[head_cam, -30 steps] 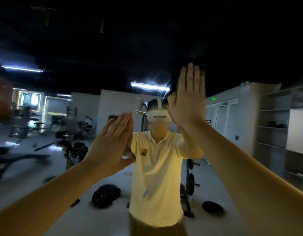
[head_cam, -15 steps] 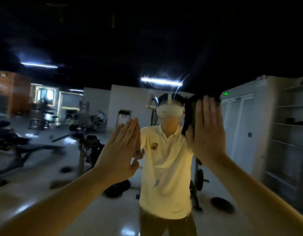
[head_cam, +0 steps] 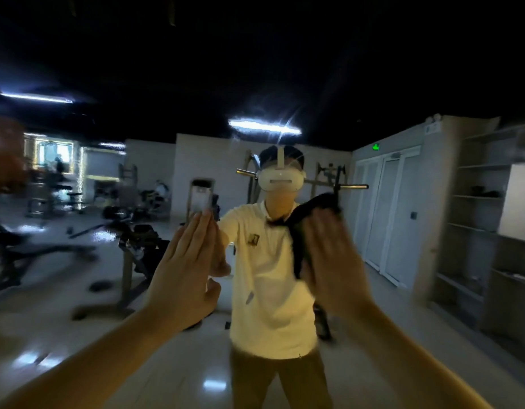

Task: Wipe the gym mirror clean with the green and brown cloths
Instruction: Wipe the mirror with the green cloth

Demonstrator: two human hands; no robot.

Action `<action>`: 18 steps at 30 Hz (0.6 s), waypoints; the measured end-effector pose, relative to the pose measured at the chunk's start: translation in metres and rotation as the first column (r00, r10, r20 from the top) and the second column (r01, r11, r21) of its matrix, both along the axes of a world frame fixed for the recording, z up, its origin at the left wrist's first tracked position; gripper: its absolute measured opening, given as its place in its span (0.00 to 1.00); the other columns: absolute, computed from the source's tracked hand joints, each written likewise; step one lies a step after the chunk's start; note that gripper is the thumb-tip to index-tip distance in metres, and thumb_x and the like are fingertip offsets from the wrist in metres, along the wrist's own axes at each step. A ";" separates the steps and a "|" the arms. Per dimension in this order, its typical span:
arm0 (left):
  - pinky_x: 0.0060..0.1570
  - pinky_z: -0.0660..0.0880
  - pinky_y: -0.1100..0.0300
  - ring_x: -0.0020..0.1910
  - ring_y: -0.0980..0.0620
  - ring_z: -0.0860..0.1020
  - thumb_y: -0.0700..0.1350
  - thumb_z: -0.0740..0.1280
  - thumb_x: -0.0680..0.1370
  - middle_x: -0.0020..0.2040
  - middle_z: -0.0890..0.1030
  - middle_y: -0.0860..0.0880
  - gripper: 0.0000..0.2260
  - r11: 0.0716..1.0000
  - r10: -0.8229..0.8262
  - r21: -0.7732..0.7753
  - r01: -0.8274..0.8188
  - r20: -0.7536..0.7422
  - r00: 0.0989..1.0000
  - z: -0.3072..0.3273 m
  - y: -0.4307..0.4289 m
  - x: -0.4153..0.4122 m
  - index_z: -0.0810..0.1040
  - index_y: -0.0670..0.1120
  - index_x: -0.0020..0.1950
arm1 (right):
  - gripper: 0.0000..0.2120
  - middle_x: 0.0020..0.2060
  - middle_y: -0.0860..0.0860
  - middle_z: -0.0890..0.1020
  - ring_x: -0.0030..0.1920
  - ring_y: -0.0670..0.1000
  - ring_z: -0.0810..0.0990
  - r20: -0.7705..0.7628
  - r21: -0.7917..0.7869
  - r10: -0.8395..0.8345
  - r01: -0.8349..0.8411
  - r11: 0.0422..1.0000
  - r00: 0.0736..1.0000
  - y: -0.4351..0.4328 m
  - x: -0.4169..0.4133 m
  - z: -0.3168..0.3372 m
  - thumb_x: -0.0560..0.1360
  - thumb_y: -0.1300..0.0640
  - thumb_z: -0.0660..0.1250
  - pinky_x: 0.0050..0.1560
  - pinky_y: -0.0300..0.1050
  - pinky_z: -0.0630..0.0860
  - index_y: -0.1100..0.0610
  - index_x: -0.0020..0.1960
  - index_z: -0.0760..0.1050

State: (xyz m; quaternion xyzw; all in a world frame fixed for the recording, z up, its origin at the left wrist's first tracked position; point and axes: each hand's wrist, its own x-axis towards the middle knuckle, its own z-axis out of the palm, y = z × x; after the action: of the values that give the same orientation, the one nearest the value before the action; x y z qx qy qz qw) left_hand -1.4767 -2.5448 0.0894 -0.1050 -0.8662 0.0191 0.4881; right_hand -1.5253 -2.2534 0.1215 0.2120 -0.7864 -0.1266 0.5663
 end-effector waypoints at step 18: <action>0.76 0.59 0.40 0.78 0.39 0.61 0.61 0.78 0.68 0.82 0.58 0.38 0.53 0.997 0.022 -0.068 -0.023 -0.028 0.999 0.025 -0.016 -0.005 0.54 0.40 0.82 | 0.33 0.82 0.65 0.50 0.82 0.63 0.48 -0.077 -0.569 -0.112 0.049 0.821 0.991 -0.058 -0.009 0.171 0.85 0.45 0.42 0.82 0.61 0.48 0.65 0.83 0.47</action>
State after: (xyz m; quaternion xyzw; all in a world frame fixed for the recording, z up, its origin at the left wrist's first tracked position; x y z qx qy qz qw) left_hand -1.4818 -2.5613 0.1143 -0.1116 -0.8594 0.0556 0.4958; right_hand -1.5343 -2.3114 0.2928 -0.0058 -0.7654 0.0769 0.6390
